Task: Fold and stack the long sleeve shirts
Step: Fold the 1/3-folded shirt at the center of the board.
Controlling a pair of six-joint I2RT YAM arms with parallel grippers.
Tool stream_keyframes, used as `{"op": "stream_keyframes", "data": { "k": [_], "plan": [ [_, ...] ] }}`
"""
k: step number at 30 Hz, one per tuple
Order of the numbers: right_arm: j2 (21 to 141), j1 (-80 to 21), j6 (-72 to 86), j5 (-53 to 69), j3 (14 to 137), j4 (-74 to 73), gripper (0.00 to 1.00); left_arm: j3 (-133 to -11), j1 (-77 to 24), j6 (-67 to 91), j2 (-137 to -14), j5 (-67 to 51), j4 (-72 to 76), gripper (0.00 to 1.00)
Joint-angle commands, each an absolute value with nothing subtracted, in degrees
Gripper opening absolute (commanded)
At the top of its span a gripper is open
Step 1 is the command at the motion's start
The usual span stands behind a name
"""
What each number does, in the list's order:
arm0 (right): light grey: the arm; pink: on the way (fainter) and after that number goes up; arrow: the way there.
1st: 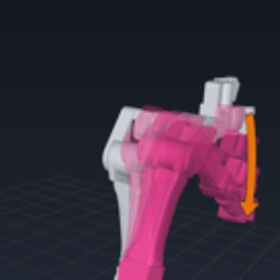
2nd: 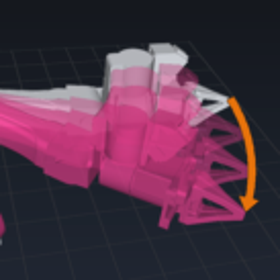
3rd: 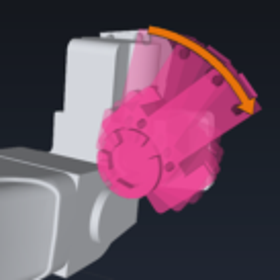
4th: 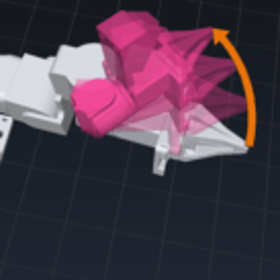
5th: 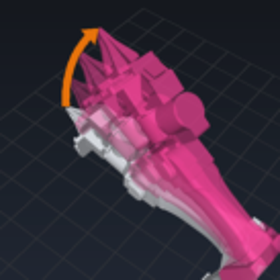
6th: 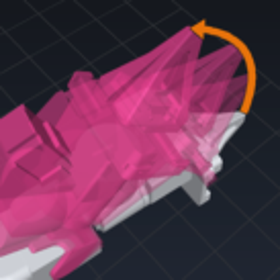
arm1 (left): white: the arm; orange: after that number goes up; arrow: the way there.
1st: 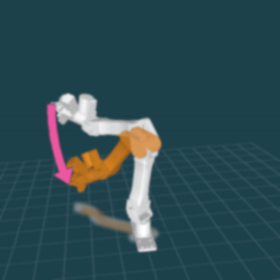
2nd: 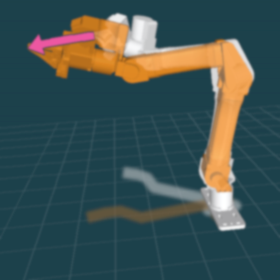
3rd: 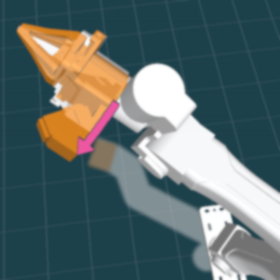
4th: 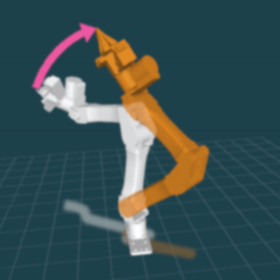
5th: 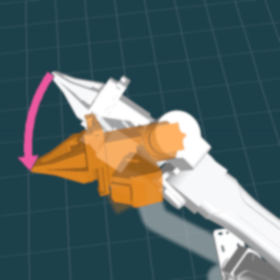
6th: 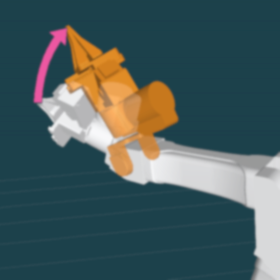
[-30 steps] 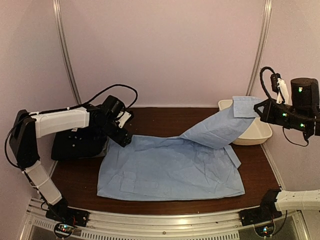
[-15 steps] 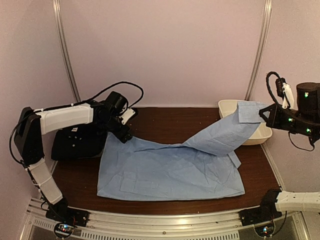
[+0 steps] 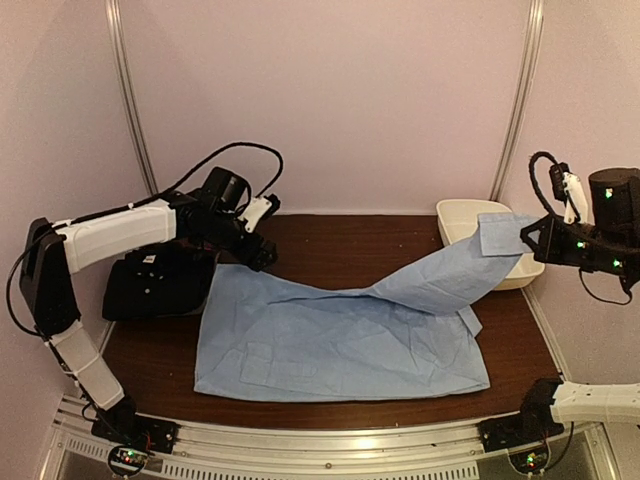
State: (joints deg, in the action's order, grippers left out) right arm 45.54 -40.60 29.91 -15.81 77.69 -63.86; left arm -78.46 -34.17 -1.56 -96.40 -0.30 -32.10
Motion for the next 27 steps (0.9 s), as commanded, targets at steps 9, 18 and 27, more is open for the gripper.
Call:
{"op": "stream_keyframes", "data": {
  "k": [9, 18, 27],
  "plan": [
    [43.7, -40.7, 30.7, -19.1, 79.8, -68.6, 0.0, -90.2, -31.3, 13.6, -109.4, -2.8, -29.1, 0.86],
    [42.9, -40.6, 30.8, -19.9, 78.7, -68.6, 0.0, -87.2, -31.3, 14.7, -112.8, -3.0, -31.6, 0.7],
    [43.2, -40.6, 30.8, -20.4, 78.6, -68.8, 0.0, -78.2, -31.5, 16.4, -105.9, -6.6, -32.1, 0.58]
  ]
}}
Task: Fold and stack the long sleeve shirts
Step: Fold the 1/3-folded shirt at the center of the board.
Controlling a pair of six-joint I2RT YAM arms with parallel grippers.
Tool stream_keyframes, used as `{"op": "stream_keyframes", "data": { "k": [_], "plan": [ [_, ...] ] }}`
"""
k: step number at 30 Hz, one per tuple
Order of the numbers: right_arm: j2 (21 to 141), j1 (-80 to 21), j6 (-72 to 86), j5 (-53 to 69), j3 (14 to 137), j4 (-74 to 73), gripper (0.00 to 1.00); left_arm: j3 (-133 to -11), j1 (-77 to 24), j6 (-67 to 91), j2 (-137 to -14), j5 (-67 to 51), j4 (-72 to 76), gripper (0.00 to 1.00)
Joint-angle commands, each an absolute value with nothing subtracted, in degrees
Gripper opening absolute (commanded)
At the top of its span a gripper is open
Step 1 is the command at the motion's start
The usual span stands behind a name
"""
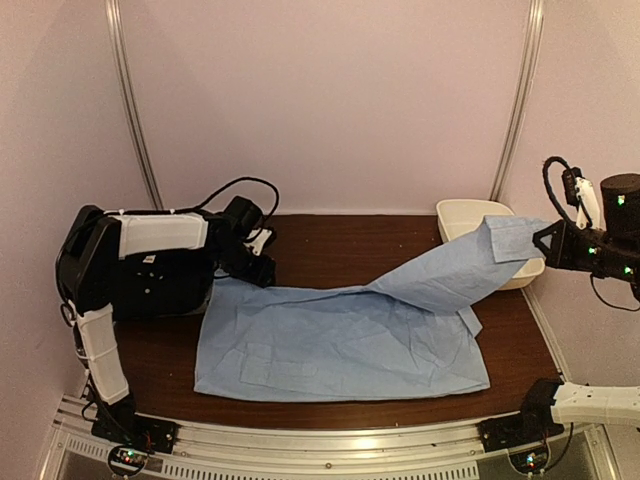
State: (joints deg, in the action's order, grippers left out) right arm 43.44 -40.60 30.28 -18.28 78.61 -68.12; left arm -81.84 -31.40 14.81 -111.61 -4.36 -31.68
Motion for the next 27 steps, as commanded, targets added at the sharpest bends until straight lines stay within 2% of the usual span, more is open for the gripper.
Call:
{"op": "stream_keyframes", "data": {
  "k": [1, 18, 25, 27],
  "plan": [
    [43.2, -40.6, 30.8, -20.5, 78.6, -68.7, 0.0, -77.0, -31.7, 16.7, -104.6, -6.7, -32.0, 0.58],
    [43.7, -40.6, 30.3, -19.5, 78.4, -68.8, 0.0, -57.6, -35.3, 20.2, -93.7, -8.2, -28.3, 0.54],
    [43.7, -40.7, 30.3, -20.2, 78.3, -70.2, 0.0, -54.6, -37.5, 20.3, -90.1, -9.4, -27.4, 0.53],
    [43.6, -40.6, 30.5, -20.4, 78.0, -70.6, 0.0, -55.1, -37.5, 20.0, -87.6, -10.0, -26.6, 0.55]
  ]
}}
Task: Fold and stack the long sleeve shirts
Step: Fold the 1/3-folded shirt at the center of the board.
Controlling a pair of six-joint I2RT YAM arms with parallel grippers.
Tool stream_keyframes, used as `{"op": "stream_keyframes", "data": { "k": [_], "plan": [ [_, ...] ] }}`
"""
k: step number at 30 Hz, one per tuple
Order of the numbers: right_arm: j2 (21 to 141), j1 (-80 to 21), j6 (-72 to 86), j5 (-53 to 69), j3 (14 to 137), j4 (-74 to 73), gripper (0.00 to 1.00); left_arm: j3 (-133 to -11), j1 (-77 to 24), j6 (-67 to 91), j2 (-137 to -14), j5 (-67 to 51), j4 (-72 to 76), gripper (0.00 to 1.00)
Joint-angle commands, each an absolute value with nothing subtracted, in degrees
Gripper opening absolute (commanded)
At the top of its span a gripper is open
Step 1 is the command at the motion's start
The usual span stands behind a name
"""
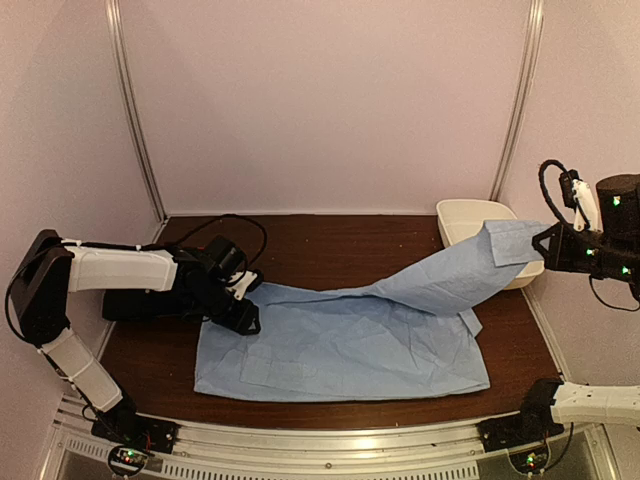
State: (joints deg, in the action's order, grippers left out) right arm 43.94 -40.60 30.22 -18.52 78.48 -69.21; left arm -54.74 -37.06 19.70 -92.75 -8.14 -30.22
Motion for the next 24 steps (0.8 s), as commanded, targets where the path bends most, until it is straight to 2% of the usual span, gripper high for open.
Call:
{"op": "stream_keyframes", "data": {
  "k": [1, 5, 11, 17, 21, 24],
  "plan": [
    [43.5, -40.6, 30.5, -20.4, 77.8, -70.7, 0.0, -55.9, -37.5, 20.0, -86.8, -9.9, -26.4, 0.57],
    [43.2, -40.7, 30.7, -20.0, 77.0, -70.4, 0.0, -60.5, -37.4, 20.4, -86.1, -9.4, -26.0, 0.63],
    [43.7, -40.6, 30.1, -19.3, 76.9, -69.7, 0.0, -70.3, -33.7, 19.5, -92.6, -7.5, -26.0, 0.68],
    [43.3, -40.6, 30.1, -19.4, 77.3, -70.1, 0.0, -81.3, -31.0, 17.8, -104.2, -7.2, -29.3, 0.68],
    [42.4, -40.6, 30.3, -19.9, 77.9, -70.8, 0.0, -84.2, -30.3, 17.2, -110.7, -8.2, -29.8, 0.68],
    [42.0, -40.6, 30.3, -20.1, 78.3, -71.1, 0.0, -84.6, -30.2, 16.8, -113.5, -9.3, -30.3, 0.64]
  ]
}}
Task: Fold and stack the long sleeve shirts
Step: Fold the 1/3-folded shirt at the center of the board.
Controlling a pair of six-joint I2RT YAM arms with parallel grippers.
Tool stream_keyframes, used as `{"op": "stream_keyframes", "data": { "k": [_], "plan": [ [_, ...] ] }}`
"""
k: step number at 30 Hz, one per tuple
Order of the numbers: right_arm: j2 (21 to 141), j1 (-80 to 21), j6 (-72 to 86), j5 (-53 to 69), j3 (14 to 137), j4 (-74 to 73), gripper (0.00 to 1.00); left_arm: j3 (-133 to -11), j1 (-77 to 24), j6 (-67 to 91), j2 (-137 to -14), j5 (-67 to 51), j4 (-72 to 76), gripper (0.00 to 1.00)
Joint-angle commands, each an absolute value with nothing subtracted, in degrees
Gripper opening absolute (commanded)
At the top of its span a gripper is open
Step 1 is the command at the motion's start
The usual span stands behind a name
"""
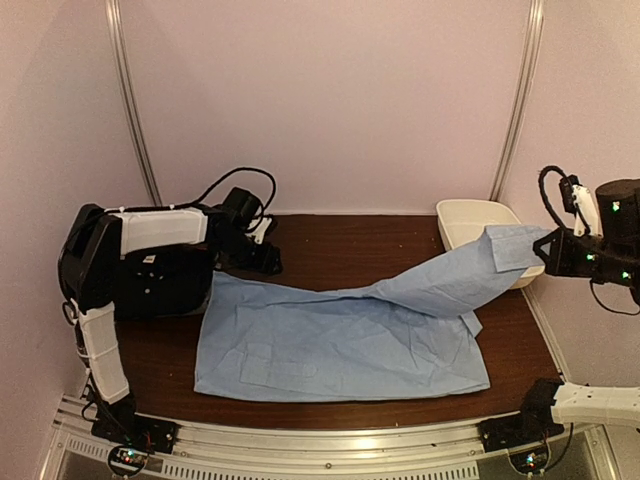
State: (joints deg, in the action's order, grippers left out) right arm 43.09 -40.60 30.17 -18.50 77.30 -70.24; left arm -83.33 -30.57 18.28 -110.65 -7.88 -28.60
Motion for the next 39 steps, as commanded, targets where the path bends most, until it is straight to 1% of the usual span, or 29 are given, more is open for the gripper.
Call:
{"op": "stream_keyframes", "data": {
  "k": [1, 6, 11, 16, 24, 27, 30, 39],
  "plan": [
    [41.9, -40.7, 30.3, -20.1, 78.4, -71.3, 0.0, -84.1, -30.3, 16.9, -113.6, -9.8, -30.1, 0.61],
    [41.3, -40.7, 30.6, -20.7, 78.1, -72.1, 0.0, -78.2, -30.4, 17.9, -109.3, -11.6, -28.0, 0.51],
    [40.8, -40.6, 30.9, -21.2, 77.7, -72.3, 0.0, -70.6, -32.6, 19.0, -104.0, -11.6, -27.0, 0.44],
    [40.9, -40.7, 31.0, -20.8, 77.7, -72.3, 0.0, -63.9, -35.5, 21.7, -100.2, -9.2, -24.1, 0.43],
    [40.9, -40.6, 29.2, -17.7, 74.8, -70.5, 0.0, -58.6, -38.3, 23.5, -100.0, -1.9, -22.3, 0.42],
    [41.0, -40.7, 27.6, -15.5, 72.4, -68.7, 0.0, -57.5, -38.4, 24.2, -99.8, 3.3, -22.3, 0.45],
    [41.9, -40.7, 26.4, -14.6, 70.7, -67.5, 0.0, -57.1, -38.4, 24.9, -99.0, 6.5, -22.3, 0.5],
    [45.4, -40.6, 25.0, -14.2, 68.3, -65.0, 0.0, -55.9, -38.0, 24.9, -94.5, 7.4, -21.5, 0.64]
  ]
}}
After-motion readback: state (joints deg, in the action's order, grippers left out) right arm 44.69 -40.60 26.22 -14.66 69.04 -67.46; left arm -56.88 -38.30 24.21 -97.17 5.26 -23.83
